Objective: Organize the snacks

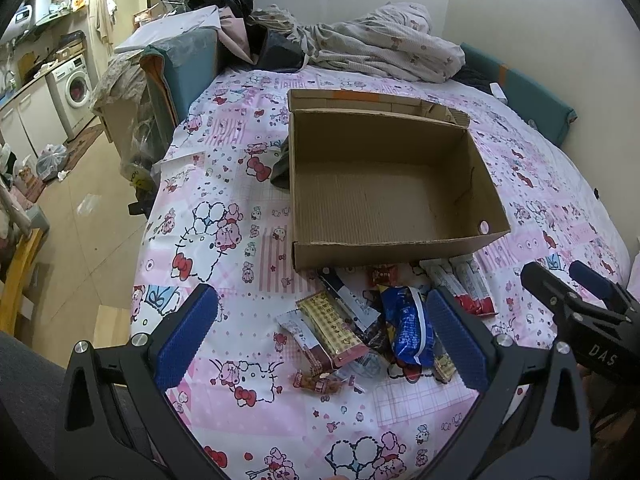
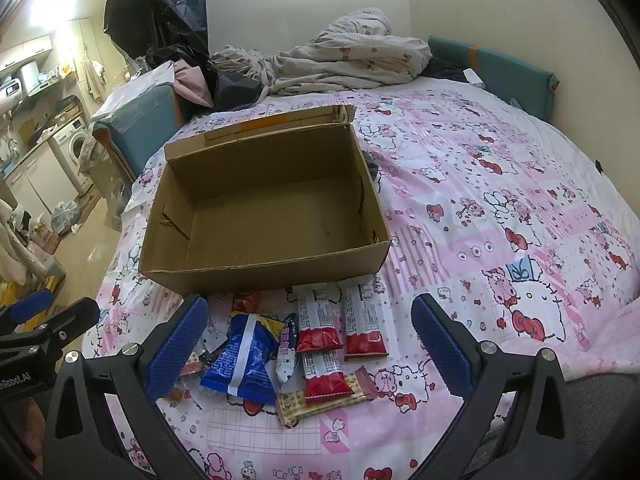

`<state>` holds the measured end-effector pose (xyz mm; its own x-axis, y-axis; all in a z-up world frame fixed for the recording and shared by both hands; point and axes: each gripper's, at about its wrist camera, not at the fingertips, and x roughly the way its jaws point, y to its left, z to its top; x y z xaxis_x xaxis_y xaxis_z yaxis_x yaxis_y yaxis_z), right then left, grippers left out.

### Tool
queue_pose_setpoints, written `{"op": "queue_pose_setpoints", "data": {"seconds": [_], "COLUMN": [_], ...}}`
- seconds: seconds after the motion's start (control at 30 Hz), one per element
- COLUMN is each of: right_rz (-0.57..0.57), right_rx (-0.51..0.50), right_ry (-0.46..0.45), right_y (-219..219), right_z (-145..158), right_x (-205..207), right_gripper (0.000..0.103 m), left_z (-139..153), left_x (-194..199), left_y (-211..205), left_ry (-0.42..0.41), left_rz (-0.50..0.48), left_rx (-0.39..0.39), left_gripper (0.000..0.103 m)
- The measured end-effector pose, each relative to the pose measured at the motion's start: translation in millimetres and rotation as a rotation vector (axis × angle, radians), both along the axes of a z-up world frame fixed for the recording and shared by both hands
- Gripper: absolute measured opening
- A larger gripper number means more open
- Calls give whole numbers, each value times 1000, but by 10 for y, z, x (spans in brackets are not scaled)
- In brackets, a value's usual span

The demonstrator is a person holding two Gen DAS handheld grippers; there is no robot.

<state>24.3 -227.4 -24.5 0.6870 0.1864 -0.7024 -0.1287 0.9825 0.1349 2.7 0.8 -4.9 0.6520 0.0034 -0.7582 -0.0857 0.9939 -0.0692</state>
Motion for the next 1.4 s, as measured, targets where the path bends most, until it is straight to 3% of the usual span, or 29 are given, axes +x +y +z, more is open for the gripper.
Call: {"op": "queue_pose_setpoints", "data": {"seconds": [1.4], "right_rz": [1], "right_rx": [7], "right_ry": [5], "right_y": [15], "right_z": [-18], "right_x": [8], "right_gripper": [103], "left_z": [11], "left_x": [8], "left_y": [33], "left_ry": [0], "left_rz": [12], "left_rx": [-5], "left_gripper": [103]}}
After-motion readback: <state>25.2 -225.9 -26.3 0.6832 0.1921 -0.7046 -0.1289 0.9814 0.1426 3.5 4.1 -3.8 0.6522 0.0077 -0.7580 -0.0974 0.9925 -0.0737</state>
